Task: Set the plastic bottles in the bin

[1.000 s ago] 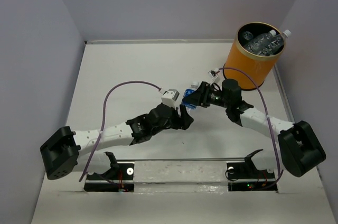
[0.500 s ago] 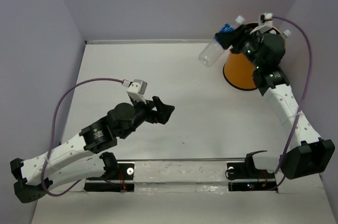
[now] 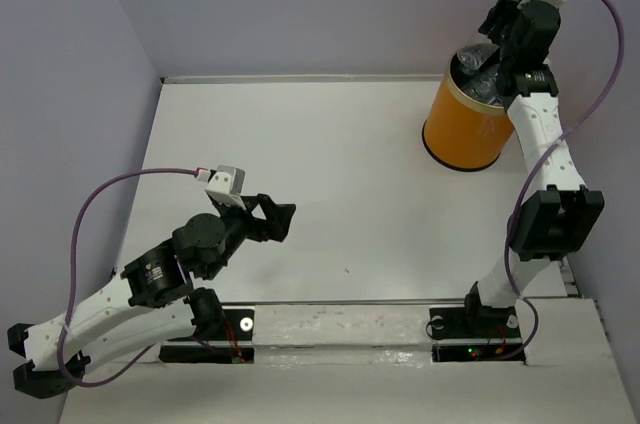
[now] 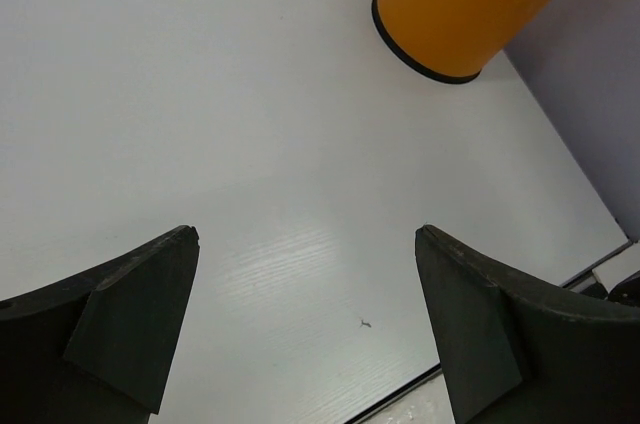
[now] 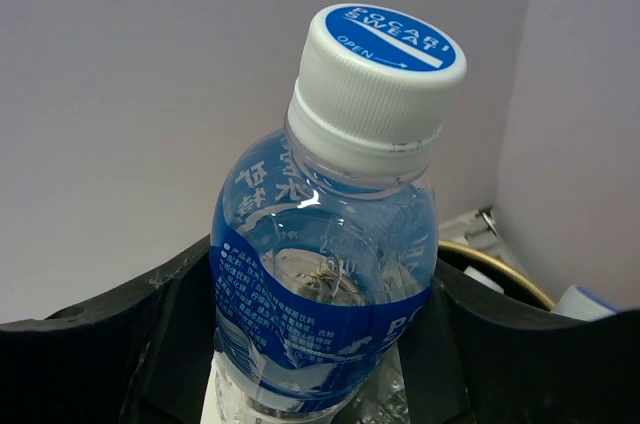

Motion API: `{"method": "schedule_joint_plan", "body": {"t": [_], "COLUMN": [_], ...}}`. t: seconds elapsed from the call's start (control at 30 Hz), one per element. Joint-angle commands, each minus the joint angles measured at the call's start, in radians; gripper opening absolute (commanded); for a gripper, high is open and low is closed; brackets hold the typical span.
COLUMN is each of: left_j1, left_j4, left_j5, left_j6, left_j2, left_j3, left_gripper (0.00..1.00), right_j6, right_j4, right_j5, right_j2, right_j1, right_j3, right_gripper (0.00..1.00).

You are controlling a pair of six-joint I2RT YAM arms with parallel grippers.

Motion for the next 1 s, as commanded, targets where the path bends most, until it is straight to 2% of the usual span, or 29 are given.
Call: {"method": "schedule_joint_plan", "body": {"t": [0.0, 0.1, 0.27, 0.3, 0.4, 0.43, 0.5, 0.57, 0.8, 0.97], "left_j1": [0.000, 0.001, 0.001, 0.001, 0.003, 0.003, 0.004, 0.004, 0.006, 0.006], "left_j4": [0.000, 0.002, 0.016, 0.017, 0.017, 0.017, 0.016, 0.014, 0.008, 0.000], "left_j5": [-0.022, -0.014, 0.006, 0.007, 0.007, 0.009, 0.007, 0.006, -0.011, -0.031], "left_j6": [0.039, 0.039, 0.047, 0.048, 0.045, 0.043, 0.042, 0.040, 0.033, 0.027], "left_j2": [0.026, 0.029, 0.012, 0.012, 0.017, 0.018, 0.020, 0.020, 0.015, 0.015], "left_j3": [-0.005, -0.005, -0.011, -0.011, -0.010, -0.010, -0.008, -0.008, -0.008, -0.007], "left_gripper": [0.99, 0.99, 0.99, 0.99, 0.99, 0.99, 0.99, 0.99, 0.99, 0.99], "right_j6": [-0.091, -0.065, -0.021, 0.004, 0.064, 0.076, 0.107, 0.133, 0.174, 0.177], "right_j4": [-0.031, -0.008, 0.001, 0.001, -0.001, -0.007, -0.068, -0.141, -0.225, -0.231], "right_j5": [0.045, 0.054, 0.024, 0.027, 0.033, 0.019, 0.013, 0.007, 0.008, 0.039], "right_j2": [0.082, 0.098, 0.084, 0.076, 0.035, 0.027, 0.030, 0.030, -0.063, -0.175], "right_j1": [-0.001, -0.001, -0.001, -0.001, -0.001, -0.001, -0.001, -0.001, -0.011, -0.020], "right_j3": [0.003, -0.066, -0.153, -0.180, -0.219, -0.228, -0.189, -0.164, -0.152, -0.230], "right_gripper": [0.27, 0.28, 0.37, 0.47, 0.62, 0.74, 0.87, 0.92, 0.93, 0.91]}}
